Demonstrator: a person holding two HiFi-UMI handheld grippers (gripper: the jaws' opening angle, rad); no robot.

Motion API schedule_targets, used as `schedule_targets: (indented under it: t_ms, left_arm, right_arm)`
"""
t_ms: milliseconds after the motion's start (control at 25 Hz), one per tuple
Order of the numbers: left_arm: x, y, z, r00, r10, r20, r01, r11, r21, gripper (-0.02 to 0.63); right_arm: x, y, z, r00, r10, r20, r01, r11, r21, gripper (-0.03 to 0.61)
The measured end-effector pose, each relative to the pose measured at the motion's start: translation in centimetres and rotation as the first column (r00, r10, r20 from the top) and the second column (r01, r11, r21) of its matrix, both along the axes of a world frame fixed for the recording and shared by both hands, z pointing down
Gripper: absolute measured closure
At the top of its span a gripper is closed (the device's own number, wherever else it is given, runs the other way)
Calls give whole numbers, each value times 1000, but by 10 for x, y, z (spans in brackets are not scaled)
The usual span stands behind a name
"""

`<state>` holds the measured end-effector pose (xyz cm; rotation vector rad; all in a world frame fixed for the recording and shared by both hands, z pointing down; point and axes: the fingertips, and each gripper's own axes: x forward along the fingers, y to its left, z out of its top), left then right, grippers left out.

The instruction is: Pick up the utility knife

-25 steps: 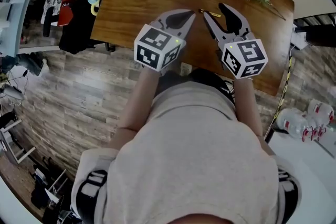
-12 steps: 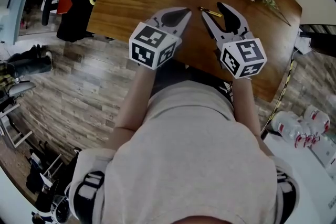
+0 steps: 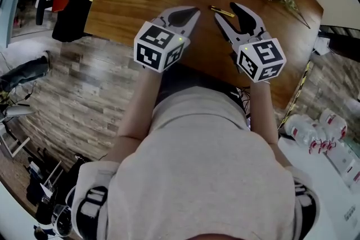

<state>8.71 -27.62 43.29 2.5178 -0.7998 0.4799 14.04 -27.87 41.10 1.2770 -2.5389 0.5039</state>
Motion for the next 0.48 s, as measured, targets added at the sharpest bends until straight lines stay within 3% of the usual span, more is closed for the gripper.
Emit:
schedule_targets:
  t_ms: [480]
  left_arm:
    - [2, 10, 43, 1000, -8, -13, 7, 994, -108, 598]
  right_arm:
    - [-12, 3, 44, 985, -154, -83, 145, 983, -113, 374]
